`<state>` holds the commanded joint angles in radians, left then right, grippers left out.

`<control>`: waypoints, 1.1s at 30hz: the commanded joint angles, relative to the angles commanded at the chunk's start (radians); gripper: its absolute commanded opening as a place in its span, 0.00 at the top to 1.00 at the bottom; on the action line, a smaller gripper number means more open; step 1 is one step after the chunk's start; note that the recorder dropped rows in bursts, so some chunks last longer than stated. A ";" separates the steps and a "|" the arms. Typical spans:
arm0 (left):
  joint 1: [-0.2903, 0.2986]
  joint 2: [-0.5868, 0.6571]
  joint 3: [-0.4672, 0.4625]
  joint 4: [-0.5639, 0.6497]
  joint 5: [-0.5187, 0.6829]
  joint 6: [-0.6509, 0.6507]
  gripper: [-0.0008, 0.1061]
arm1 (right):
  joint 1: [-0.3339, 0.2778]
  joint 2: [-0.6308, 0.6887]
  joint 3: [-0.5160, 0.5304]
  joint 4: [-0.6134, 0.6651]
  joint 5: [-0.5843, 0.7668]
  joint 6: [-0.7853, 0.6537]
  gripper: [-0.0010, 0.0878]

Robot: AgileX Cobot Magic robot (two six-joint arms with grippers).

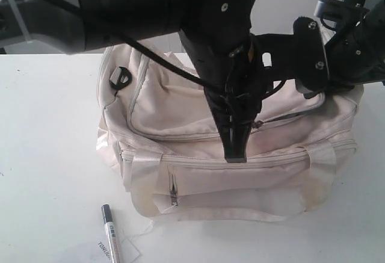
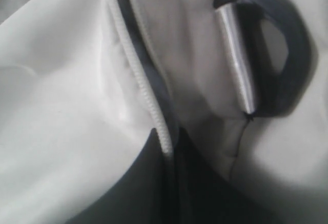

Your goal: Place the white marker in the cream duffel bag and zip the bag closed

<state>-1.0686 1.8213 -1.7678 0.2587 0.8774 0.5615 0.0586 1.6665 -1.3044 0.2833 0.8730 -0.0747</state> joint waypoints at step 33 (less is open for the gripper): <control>0.044 0.000 0.000 0.013 0.205 0.034 0.99 | 0.000 0.000 0.000 -0.046 -0.008 0.031 0.99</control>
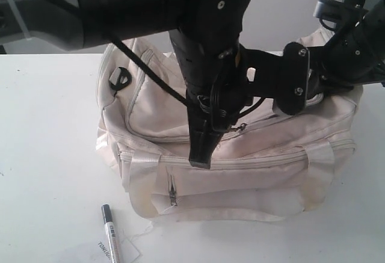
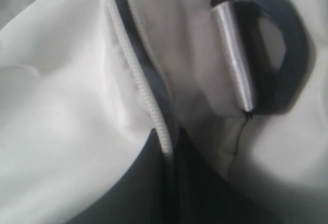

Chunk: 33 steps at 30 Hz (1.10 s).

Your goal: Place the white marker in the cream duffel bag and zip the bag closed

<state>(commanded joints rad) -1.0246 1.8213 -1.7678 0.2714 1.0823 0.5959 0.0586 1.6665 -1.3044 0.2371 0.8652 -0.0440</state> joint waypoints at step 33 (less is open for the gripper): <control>0.039 0.000 0.000 0.023 0.139 -0.072 0.99 | 0.000 0.000 0.000 -0.007 -0.006 0.003 0.99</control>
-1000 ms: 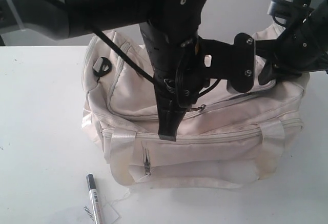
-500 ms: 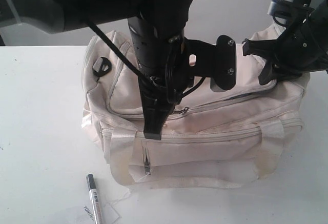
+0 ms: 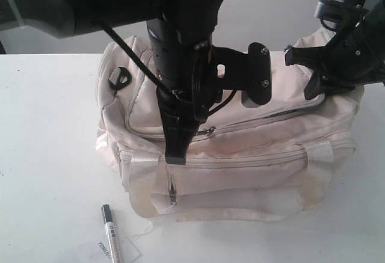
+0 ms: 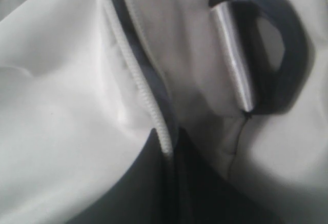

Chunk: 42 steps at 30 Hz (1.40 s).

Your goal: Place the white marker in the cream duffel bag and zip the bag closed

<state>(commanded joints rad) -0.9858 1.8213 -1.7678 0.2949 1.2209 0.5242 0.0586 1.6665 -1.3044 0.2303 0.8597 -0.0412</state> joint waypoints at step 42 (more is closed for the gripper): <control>0.097 0.000 0.015 0.050 0.000 -0.059 0.99 | 0.000 0.000 0.000 -0.006 -0.002 0.000 0.99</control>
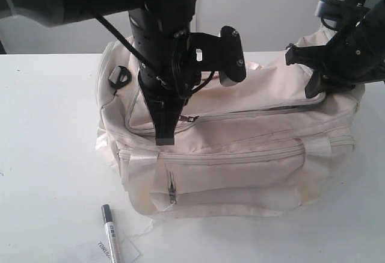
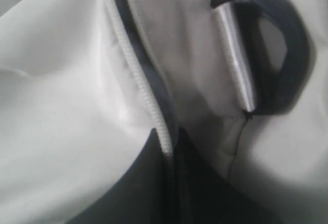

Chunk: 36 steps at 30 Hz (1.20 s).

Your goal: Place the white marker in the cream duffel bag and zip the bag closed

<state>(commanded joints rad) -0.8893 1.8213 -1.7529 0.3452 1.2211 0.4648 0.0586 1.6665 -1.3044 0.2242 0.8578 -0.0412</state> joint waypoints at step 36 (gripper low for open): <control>0.080 -0.124 0.198 0.024 0.000 0.063 0.99 | 0.000 0.000 0.000 -0.012 -0.005 -0.002 0.99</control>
<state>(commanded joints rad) -0.8093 1.6973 -1.5550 0.3693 1.2211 0.5277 0.0586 1.6665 -1.3044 0.2121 0.8528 -0.0433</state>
